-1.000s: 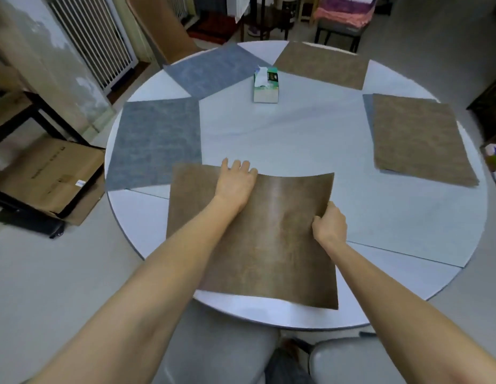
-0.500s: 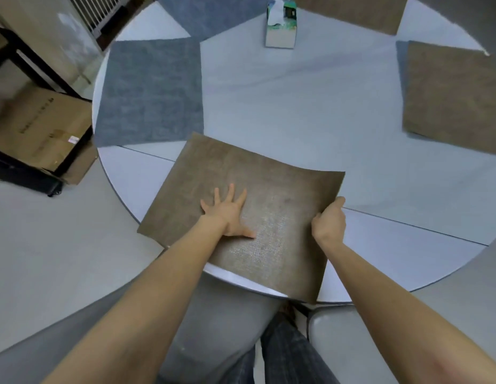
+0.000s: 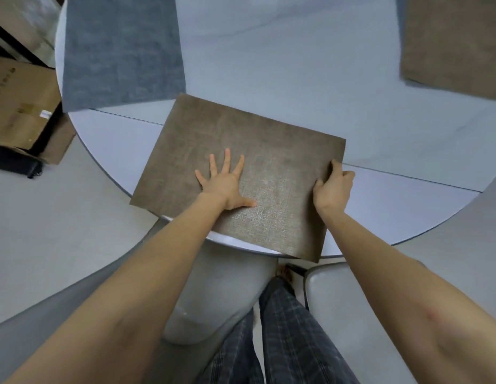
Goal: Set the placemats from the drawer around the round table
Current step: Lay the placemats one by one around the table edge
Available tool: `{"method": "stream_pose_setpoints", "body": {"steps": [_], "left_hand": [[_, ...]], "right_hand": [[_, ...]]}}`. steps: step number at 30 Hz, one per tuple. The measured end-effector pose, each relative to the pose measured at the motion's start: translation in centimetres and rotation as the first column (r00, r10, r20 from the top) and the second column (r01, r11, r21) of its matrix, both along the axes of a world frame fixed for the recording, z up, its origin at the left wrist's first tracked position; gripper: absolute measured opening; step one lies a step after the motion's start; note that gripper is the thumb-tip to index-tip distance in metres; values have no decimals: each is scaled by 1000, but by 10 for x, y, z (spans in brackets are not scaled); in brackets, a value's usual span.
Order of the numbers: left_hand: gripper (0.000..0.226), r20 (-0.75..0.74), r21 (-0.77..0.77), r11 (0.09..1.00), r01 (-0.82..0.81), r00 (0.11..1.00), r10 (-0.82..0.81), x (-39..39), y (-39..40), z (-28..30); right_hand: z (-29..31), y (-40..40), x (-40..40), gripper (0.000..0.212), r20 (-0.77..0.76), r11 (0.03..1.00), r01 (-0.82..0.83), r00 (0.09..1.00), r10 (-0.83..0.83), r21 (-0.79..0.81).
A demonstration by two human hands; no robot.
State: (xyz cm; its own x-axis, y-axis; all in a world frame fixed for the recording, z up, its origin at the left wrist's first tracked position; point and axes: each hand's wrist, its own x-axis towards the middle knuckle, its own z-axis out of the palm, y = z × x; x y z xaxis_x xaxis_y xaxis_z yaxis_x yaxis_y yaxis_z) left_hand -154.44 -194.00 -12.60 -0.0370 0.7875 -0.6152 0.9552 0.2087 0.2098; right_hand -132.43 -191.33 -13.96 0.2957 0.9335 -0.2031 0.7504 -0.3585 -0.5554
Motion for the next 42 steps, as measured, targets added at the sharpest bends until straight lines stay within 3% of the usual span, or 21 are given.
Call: {"method": "stream_pose_setpoints", "body": {"steps": [7,34,42], "left_hand": [[121,5,5,1000,-17,1000,17,4,1,1],[121,35,32,994,-102,994,101,32,17,0],[120,22,44,994,-101,995,100,32,16,-2]], "right_hand": [[-3,-2,12,52,-128,1000,-21,991,22,5],[-5,35,34,50,-87,995,-93,992,91,-21],[-4,7,51,57,-123,994,-100,987,104,41]]}}
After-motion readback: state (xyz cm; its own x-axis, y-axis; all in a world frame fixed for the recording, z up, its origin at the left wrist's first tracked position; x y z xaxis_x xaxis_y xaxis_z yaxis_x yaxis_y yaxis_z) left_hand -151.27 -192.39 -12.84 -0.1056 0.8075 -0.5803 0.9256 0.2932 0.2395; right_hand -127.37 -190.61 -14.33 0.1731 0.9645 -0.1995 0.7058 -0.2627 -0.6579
